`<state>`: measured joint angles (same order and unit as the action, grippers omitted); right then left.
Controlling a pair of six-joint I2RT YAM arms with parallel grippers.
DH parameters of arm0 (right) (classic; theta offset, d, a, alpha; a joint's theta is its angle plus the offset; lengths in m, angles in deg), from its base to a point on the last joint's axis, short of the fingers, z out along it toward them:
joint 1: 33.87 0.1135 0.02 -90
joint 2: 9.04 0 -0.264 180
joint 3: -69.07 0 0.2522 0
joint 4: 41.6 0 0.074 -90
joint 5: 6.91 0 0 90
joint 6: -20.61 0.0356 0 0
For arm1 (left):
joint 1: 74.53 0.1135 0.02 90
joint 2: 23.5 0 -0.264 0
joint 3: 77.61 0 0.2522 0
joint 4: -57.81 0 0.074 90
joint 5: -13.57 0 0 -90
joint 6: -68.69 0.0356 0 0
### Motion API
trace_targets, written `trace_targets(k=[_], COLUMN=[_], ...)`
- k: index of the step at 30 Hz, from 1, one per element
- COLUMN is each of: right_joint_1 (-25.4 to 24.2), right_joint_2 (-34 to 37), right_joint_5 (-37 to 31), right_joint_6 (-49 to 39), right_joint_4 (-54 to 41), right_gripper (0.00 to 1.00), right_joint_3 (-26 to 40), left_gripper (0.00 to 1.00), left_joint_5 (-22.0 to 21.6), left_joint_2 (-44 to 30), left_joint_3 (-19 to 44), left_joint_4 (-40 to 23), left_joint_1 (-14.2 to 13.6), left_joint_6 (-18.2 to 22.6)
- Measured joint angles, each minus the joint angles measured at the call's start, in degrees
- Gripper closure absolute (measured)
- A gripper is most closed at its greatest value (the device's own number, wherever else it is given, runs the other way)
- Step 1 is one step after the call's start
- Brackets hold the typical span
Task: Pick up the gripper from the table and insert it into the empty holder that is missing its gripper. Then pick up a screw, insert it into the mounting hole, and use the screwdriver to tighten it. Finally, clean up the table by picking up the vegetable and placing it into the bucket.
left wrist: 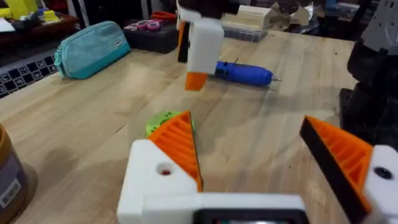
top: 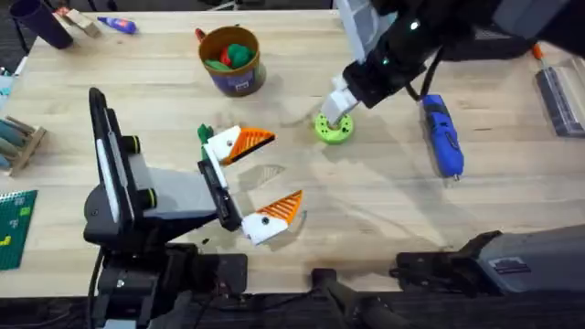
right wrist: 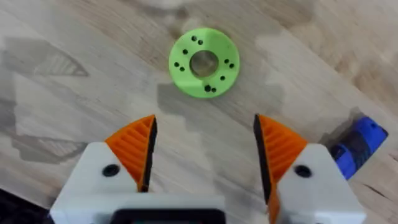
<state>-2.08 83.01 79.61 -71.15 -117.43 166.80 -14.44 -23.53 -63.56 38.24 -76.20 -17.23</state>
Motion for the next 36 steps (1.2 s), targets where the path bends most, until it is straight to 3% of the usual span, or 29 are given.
trace_targets(k=[9,22,32,36], right_joint_1=[0.0,-0.1,-1.3,-1.7], right_joint_2=[1.6,9.7,10.2,11.2], right_joint_5=[-0.2,2.0,2.9,3.0], right_joint_6=[0.0,0.1,0.4,0.4], right_joint_4=[4.2,7.8,9.6,10.4], right_gripper=[0.182,0.191,0.399,0.426], right_joint_3=[-7.5,-7.9,-7.9,-7.9], left_gripper=[0.015,0.015,0.015,0.015], left_joint_5=[0.0,0.0,0.0,0.0], left_joint_2=[0.0,0.0,0.0,0.0], left_joint_3=[0.0,0.0,0.0,0.0], left_joint_4=[0.0,0.0,0.0,0.0], left_joint_1=[0.0,0.0,0.0,0.0], left_joint_6=[0.0,0.0,0.0,0.0])
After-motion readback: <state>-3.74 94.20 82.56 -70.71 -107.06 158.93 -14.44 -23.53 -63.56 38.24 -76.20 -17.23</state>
